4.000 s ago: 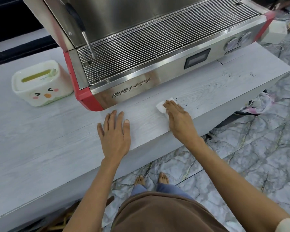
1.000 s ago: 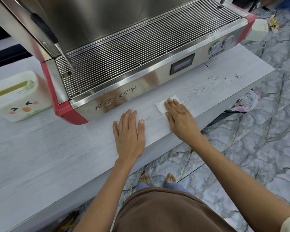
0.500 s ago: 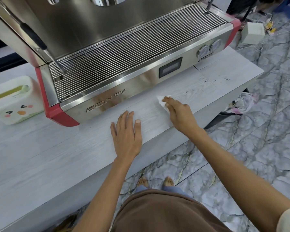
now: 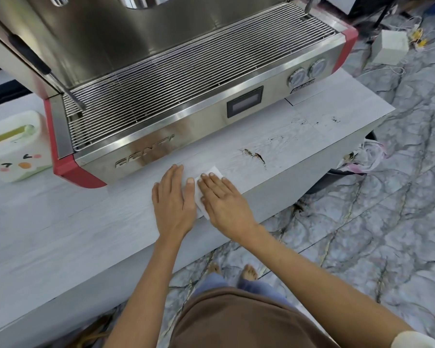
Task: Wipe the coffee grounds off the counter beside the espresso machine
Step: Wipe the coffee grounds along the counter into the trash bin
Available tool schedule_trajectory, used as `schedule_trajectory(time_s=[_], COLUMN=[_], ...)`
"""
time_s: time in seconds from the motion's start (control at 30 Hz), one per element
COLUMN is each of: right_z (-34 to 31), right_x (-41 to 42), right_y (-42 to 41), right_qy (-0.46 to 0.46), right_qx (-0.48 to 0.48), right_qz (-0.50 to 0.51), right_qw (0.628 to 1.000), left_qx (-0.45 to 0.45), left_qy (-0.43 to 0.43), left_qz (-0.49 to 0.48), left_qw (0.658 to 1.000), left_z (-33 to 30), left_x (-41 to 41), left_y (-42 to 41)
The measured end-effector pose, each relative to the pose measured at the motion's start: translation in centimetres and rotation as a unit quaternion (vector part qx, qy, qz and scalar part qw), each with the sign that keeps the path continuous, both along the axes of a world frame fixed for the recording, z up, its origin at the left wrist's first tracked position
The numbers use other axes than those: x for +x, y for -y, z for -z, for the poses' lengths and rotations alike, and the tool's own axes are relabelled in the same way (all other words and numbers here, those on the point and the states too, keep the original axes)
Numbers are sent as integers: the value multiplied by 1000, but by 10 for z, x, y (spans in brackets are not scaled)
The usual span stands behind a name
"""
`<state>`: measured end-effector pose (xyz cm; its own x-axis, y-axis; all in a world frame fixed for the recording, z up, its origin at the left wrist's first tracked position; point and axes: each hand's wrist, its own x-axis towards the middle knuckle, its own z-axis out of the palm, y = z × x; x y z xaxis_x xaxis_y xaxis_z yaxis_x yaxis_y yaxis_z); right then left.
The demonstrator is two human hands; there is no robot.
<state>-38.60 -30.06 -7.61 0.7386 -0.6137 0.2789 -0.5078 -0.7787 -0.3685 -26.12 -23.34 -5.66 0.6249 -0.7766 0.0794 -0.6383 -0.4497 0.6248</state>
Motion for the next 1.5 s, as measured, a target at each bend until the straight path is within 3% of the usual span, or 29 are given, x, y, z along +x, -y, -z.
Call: schedule_trajectory(time_s=[0.27,0.73,0.97,1.17,1.5], right_z=[-3,-6,-20,-13,-11], right_x=[-14,-44,-33,-19,1], right_y=[31,88,87,45,34], right_qy=[-34,-33,12,15,-8], right_qx=[2,5,-16,16,37], right_qz=[33,71,151,72,87], right_qw=[999,997,988,997,995], left_qx=[96,53,27,0,18], left_qy=[95,38,16,-9,11], left_qz=[39,99,104,97,81], left_qw=[990,993,994,995,997], left_z=[4,1,-1,-4,-2], left_x=[-2,-15,-16,-15,-18], left_y=[7,44,44,43,47])
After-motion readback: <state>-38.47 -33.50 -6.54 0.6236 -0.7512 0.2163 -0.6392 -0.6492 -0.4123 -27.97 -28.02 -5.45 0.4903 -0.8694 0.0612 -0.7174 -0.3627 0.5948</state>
